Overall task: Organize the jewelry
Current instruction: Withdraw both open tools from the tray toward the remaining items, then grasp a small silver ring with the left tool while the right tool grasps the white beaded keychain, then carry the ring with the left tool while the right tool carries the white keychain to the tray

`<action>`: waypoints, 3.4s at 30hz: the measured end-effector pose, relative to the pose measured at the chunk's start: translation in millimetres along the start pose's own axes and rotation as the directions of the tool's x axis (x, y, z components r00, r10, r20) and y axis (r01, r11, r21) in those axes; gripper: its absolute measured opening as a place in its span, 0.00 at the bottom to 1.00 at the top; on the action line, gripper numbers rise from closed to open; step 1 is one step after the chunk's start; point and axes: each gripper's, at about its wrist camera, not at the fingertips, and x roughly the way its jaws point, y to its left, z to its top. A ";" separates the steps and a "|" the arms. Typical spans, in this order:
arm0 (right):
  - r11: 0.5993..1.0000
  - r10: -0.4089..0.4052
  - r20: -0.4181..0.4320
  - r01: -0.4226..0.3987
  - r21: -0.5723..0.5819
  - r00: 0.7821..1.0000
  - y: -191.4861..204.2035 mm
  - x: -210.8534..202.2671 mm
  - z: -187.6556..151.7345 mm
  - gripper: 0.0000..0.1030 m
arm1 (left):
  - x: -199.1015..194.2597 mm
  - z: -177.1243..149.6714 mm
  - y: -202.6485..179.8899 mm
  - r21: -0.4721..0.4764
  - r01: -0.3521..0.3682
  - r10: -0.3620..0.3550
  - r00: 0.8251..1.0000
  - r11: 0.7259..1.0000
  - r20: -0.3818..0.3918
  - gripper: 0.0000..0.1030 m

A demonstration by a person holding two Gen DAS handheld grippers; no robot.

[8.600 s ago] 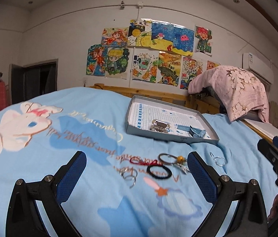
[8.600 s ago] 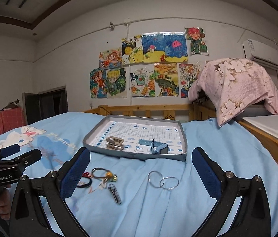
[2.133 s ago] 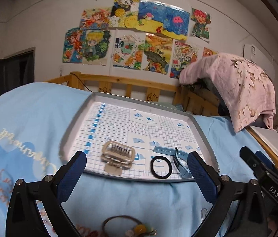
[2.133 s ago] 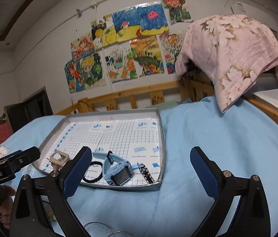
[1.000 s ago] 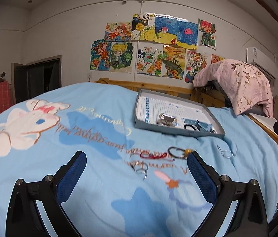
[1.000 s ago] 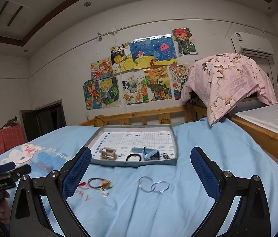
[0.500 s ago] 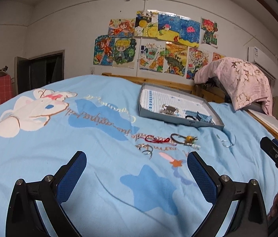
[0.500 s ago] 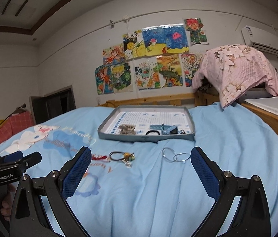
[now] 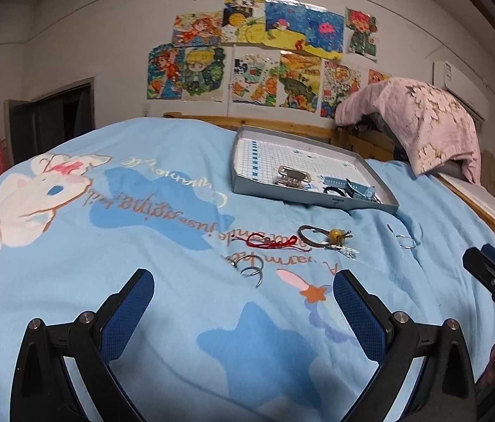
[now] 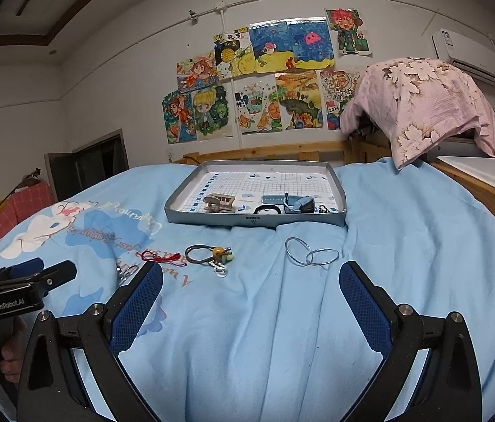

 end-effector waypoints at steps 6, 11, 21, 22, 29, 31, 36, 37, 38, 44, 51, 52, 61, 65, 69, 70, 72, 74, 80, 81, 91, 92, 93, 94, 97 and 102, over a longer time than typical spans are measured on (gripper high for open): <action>1.000 0.026 -0.036 -0.026 0.003 0.999 -4.4 11.5 8.4 0.96 | 17.1 7.7 -5.5 0.031 0.083 -0.082 0.996 0.996 -0.034 1.00; 0.998 0.051 -0.052 -0.050 0.024 0.997 -9.3 21.8 13.7 0.96 | 33.6 17.8 -12.2 0.058 0.128 -0.125 0.991 0.990 -0.046 1.00; 0.995 0.083 -0.066 -0.086 -0.040 0.994 -11.3 60.4 30.6 0.95 | 73.0 21.1 -11.5 0.036 0.191 -0.185 0.974 0.981 -0.128 0.72; 0.995 0.093 -0.071 -0.095 -0.032 0.993 -12.9 64.3 31.1 0.94 | 74.8 19.9 -10.8 0.034 0.199 -0.193 0.972 0.979 -0.136 0.66; 0.981 0.181 -0.160 -0.189 -0.035 0.970 -6.8 107.8 25.4 0.68 | 76.7 9.2 -11.2 0.041 0.261 -0.249 0.951 0.965 -0.183 0.51; 0.975 0.204 -0.198 -0.218 -0.051 0.959 -1.4 119.8 21.8 0.68 | 76.7 6.6 -12.8 0.052 0.264 -0.249 0.947 0.963 -0.204 0.47; 0.959 0.239 -0.279 -0.271 -0.081 0.930 11.4 143.6 12.5 0.56 | 83.3 0.5 -13.1 0.058 0.231 -0.208 0.942 0.971 -0.263 0.36; 0.956 0.245 -0.295 -0.280 -0.085 0.924 13.1 147.7 10.9 0.53 | 84.4 -0.3 -11.4 0.051 0.226 -0.204 0.941 0.973 -0.271 0.36; 0.953 0.249 -0.309 -0.288 -0.089 0.918 14.4 151.2 9.4 0.51 | 85.3 -1.1 -9.4 0.042 0.219 -0.199 0.940 0.975 -0.277 0.36; 0.932 0.279 -0.371 -0.342 -0.116 0.886 27.0 162.5 1.1 0.45 | 87.5 -4.8 1.4 0.003 0.177 -0.168 0.942 0.984 -0.290 0.35; 0.923 0.285 -0.417 -0.365 -0.125 0.863 36.0 173.4 -4.5 0.42 | 99.2 -9.6 -1.9 0.027 0.113 -0.098 0.939 0.993 -0.330 0.26; 0.922 0.286 -0.420 -0.366 -0.123 0.861 36.5 173.9 -5.0 0.40 | 100.7 -10.2 -1.5 0.027 0.102 -0.087 0.938 0.994 -0.335 0.23; 0.916 0.290 -0.440 -0.380 -0.131 0.850 43.5 175.7 -8.0 0.18 | 104.7 -12.9 -2.3 0.035 0.088 -0.070 0.935 0.995 -0.349 0.08; 0.911 0.291 -0.457 -0.390 -0.137 0.841 48.4 173.9 -10.8 0.14 | 100.7 -11.1 -5.5 0.047 0.103 -0.081 0.936 0.994 -0.344 0.05; 0.904 0.317 -0.464 -0.411 -0.115 0.827 48.5 166.5 -10.7 0.14 | 93.3 -5.2 -13.2 0.072 0.132 -0.099 0.932 0.989 -0.350 0.04; 0.904 0.326 -0.466 -0.415 -0.099 0.822 46.9 164.4 -10.5 0.14 | 90.4 -2.9 -16.2 0.085 0.142 -0.104 0.932 0.986 -0.348 0.04; 0.903 0.348 -0.470 -0.424 -0.063 0.811 44.2 158.9 -10.7 0.14 | 83.9 1.6 -22.5 0.109 0.162 -0.116 0.932 0.981 -0.343 0.04; 0.903 0.361 -0.464 -0.427 -0.042 0.809 42.2 149.9 -10.0 0.14 | 79.2 5.5 -26.8 0.125 0.178 -0.127 0.932 0.976 -0.339 0.04; 0.908 0.372 -0.390 -0.417 -0.033 0.842 35.2 128.2 3.4 0.14 | 65.4 24.7 -40.4 0.192 0.222 -0.155 0.937 0.956 -0.314 0.04; 0.909 0.376 -0.379 -0.416 -0.026 0.846 32.7 127.3 5.5 0.13 | 65.2 29.8 -41.8 0.197 0.226 -0.157 0.937 0.954 -0.312 0.04; 0.948 0.306 -0.182 -0.316 -0.034 0.935 3.8 134.9 44.5 0.14 | 112.7 103.6 -75.1 0.257 0.242 -0.177 0.952 0.936 -0.250 0.04; 0.951 0.295 -0.167 -0.306 -0.048 0.941 2.2 140.8 49.3 0.14 | 122.1 114.1 -77.4 0.247 0.249 -0.189 0.952 0.936 -0.242 0.04; 0.953 0.286 -0.151 -0.297 -0.054 0.946 -1.7 150.3 54.6 0.14 | 128.2 120.7 -78.6 0.239 0.252 -0.196 0.952 0.938 -0.235 0.04; 0.957 0.275 -0.142 -0.285 -0.056 0.951 -3.6 157.7 58.1 0.14 | 137.4 130.4 -79.9 0.227 0.259 -0.208 0.952 0.939 -0.224 0.04; 0.966 0.244 -0.121 -0.252 -0.062 0.962 -10.7 183.7 68.5 0.14 | 167.9 153.6 -80.0 0.197 0.257 -0.217 0.955 0.946 -0.201 0.04; 0.969 0.237 -0.104 -0.242 -0.039 0.966 -12.6 229.8 84.3 0.14 | 216.8 168.3 -73.6 0.149 0.256 -0.226 0.955 0.955 -0.192 0.04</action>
